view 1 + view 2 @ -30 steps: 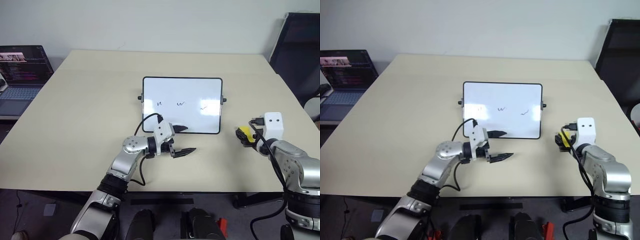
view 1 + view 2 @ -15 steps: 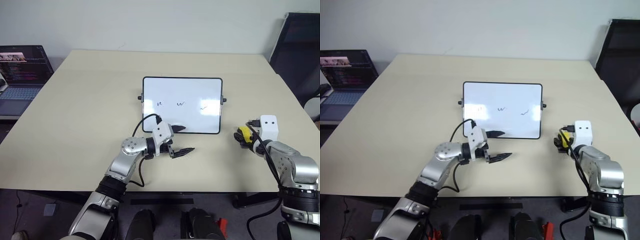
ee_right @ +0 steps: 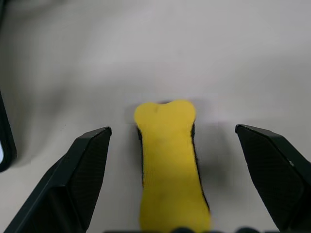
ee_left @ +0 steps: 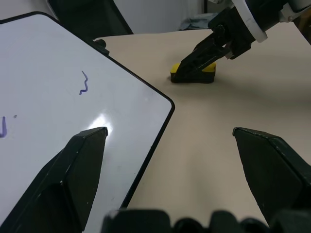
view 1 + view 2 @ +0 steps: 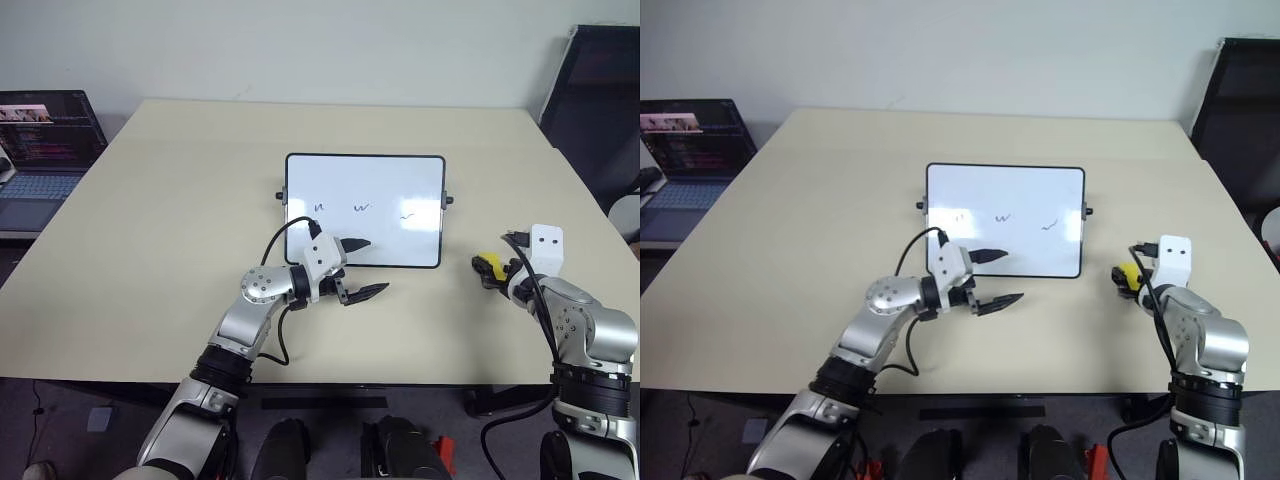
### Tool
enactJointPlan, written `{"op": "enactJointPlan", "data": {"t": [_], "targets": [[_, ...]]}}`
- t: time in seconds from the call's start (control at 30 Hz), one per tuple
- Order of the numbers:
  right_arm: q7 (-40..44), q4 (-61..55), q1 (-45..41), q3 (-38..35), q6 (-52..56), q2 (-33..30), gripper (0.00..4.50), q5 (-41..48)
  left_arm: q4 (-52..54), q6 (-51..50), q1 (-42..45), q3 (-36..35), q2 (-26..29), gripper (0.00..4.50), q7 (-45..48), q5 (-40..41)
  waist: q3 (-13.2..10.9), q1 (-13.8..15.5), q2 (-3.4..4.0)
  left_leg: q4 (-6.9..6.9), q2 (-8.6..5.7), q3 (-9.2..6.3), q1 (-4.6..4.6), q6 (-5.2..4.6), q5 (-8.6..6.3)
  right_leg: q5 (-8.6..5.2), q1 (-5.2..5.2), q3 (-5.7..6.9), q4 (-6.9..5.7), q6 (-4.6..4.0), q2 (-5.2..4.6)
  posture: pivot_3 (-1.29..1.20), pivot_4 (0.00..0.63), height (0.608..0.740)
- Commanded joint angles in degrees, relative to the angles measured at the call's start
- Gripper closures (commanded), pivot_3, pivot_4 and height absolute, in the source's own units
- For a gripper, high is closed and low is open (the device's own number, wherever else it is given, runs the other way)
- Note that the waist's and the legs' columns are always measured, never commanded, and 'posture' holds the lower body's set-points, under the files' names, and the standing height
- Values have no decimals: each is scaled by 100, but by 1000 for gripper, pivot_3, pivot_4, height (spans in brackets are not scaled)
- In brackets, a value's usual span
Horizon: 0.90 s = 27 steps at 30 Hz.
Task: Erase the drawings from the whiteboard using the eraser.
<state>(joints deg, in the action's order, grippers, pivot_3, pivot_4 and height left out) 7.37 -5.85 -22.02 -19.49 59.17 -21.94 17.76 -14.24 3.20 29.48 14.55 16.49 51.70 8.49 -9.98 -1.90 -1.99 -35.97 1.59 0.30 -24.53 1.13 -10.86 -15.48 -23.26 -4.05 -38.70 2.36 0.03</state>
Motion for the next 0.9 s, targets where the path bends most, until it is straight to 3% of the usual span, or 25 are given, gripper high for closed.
{"op": "enactJointPlan", "data": {"t": [0.03, 0.27, 0.3, 0.37, 0.63, 0.9], "targets": [[-33, -17, -133, -184, 23, 7, 30, 94, 53, 173, 110, -101, -49, 0, -69, -28, 0, 0, 0, 0, 0, 0, 0, 0, 0, 0, 0, 0, 0, 0, 0, 0, 150, 740], [-72, 6, -97, -171, 17, 62, 30, 103, 21, 154, 140, -180, -91, 0, -155, 6, 0, 0, 0, 0, 0, 0, 0, 0, 0, 0, 0, -1, -1, 0, 0, 0, 150, 740], [-78, 15, -95, -172, 9, 71, 193, 100, 17, 146, 149, -194, -93, 0, -162, 8, 0, 0, 0, 0, 0, 0, 0, 0, 0, 0, 0, -1, 0, 0, 0, 0, 150, 740], [-89, 33, -104, -180, 3, 84, 607, 102, 29, 118, 161, -216, -102, 0, -164, 16, 0, 0, 0, 0, 0, 0, 0, 0, 0, 0, 0, 0, 0, 0, 0, 0, 150, 740], [-140, 82, -137, -173, -14, 103, 3304, 110, -55, 280, 209, -253, -101, 0, -266, -111, 0, 0, 0, 0, 0, 0, 0, 0, 0, 0, 0, 0, -1, 0, 0, 0, 150, 740], [-187, 66, -152, -235, -5, 157, 3381, 138, -99, 285, 274, -256, -100, 0, -252, -71, 0, -1, 0, 0, -1, 0, 0, 0, 0, 0, 0, 0, -1, 0, 1, 0, 150, 740]]}}
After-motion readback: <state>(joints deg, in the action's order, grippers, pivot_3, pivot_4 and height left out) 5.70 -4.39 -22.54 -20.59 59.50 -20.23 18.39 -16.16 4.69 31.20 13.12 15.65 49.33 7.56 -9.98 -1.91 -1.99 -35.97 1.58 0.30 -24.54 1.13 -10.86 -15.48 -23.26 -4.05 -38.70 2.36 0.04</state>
